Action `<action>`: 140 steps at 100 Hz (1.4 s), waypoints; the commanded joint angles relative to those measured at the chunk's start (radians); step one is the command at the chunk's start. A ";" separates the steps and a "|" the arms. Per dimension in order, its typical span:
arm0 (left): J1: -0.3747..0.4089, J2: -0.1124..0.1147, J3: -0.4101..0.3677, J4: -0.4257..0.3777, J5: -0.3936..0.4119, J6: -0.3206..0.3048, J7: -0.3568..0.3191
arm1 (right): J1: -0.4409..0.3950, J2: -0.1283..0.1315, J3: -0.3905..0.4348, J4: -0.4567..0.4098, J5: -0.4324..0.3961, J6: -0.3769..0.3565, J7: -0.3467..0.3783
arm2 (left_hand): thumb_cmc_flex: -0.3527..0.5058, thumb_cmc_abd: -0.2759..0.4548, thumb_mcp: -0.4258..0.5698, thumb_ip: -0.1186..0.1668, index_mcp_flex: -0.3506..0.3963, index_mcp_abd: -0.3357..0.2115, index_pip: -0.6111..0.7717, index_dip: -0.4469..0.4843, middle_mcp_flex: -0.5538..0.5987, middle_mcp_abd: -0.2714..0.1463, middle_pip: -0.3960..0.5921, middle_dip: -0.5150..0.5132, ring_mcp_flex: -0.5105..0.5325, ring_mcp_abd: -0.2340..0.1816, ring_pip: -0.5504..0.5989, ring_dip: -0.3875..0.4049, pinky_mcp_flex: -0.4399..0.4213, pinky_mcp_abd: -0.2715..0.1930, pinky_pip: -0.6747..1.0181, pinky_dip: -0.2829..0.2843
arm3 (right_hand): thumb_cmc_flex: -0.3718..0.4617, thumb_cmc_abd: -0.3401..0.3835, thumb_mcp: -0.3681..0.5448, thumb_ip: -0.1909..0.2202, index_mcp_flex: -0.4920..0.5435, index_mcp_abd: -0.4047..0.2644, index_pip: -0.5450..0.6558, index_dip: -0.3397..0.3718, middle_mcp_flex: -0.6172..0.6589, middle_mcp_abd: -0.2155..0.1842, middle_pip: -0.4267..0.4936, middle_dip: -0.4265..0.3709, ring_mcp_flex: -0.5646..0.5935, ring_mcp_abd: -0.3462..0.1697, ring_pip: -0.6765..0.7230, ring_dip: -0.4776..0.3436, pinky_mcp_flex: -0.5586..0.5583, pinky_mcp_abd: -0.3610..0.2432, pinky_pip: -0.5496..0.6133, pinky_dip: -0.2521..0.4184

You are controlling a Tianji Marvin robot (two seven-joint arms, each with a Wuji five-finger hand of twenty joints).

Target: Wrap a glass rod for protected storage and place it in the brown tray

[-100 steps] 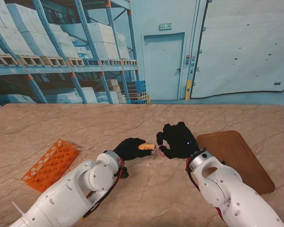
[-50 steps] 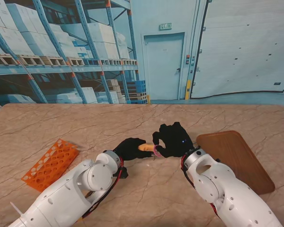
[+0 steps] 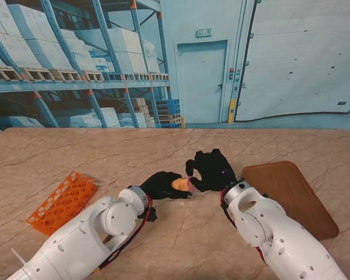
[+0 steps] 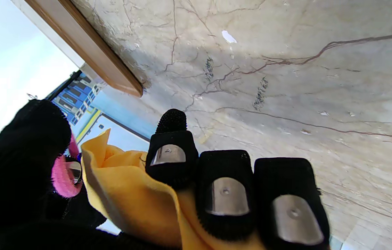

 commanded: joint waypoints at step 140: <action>-0.004 -0.015 0.023 0.031 0.038 -0.065 0.066 | 0.001 -0.009 0.018 0.016 0.034 0.077 0.045 | 0.018 0.555 -0.156 0.197 0.063 0.003 0.015 0.015 0.040 0.052 0.035 0.024 0.015 0.079 0.086 0.034 0.024 0.007 0.275 0.050 | -0.013 0.055 -0.041 -0.003 -0.058 0.020 -0.047 -0.021 -0.003 0.004 -0.022 0.003 -0.014 0.006 -0.029 0.002 -0.007 0.004 -0.020 0.019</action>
